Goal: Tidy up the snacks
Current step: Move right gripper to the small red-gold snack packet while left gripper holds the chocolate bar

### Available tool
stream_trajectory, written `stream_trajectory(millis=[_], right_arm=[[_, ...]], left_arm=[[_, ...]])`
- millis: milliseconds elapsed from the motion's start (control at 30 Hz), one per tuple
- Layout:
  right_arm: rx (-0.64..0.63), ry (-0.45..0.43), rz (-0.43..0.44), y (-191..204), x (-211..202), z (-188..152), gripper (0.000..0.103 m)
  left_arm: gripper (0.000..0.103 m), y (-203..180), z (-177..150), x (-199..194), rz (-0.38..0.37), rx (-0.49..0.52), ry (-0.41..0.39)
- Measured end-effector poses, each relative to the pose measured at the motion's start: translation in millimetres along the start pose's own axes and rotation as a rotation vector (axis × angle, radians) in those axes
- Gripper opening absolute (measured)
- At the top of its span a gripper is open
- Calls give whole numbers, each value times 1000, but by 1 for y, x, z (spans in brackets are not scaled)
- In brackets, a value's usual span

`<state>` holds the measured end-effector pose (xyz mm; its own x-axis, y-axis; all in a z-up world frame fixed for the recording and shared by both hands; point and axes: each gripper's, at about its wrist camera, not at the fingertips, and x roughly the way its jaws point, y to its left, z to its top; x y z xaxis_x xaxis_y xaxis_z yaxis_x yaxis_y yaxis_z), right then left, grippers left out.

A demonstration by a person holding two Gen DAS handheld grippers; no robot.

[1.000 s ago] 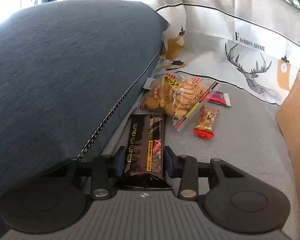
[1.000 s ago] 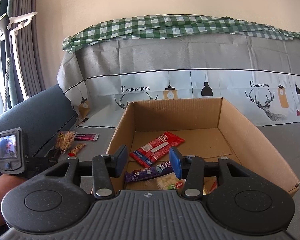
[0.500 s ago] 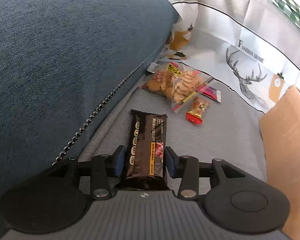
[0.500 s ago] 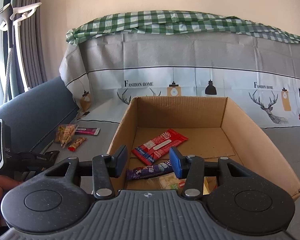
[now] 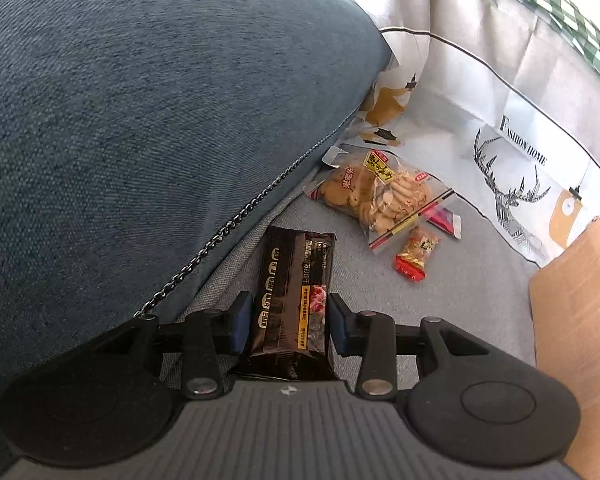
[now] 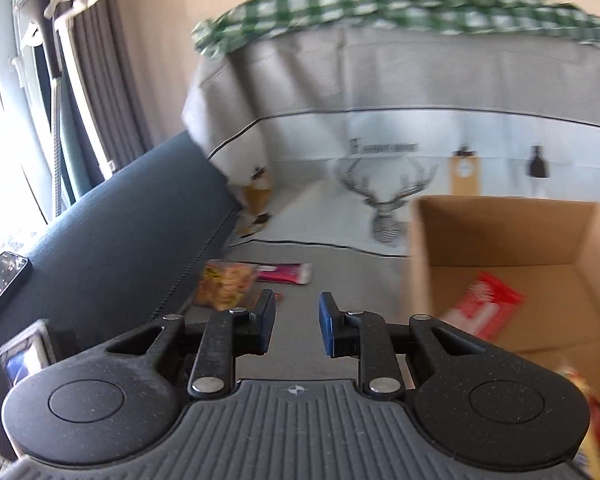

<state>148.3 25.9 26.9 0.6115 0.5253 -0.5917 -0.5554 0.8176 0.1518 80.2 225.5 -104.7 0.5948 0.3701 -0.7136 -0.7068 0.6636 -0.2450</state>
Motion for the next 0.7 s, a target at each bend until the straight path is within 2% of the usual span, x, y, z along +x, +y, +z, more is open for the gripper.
stream_trajectory(millis=[267, 500, 700], right_arm=[[21, 205, -22, 28, 111, -8, 28], [22, 251, -30, 31, 171, -11, 49], [-23, 296, -77, 40, 205, -17, 52]], left_arm=[[44, 3, -1, -1, -14, -14, 4], [45, 4, -1, 0, -20, -12, 1], [45, 4, -2, 1, -24, -5, -5]])
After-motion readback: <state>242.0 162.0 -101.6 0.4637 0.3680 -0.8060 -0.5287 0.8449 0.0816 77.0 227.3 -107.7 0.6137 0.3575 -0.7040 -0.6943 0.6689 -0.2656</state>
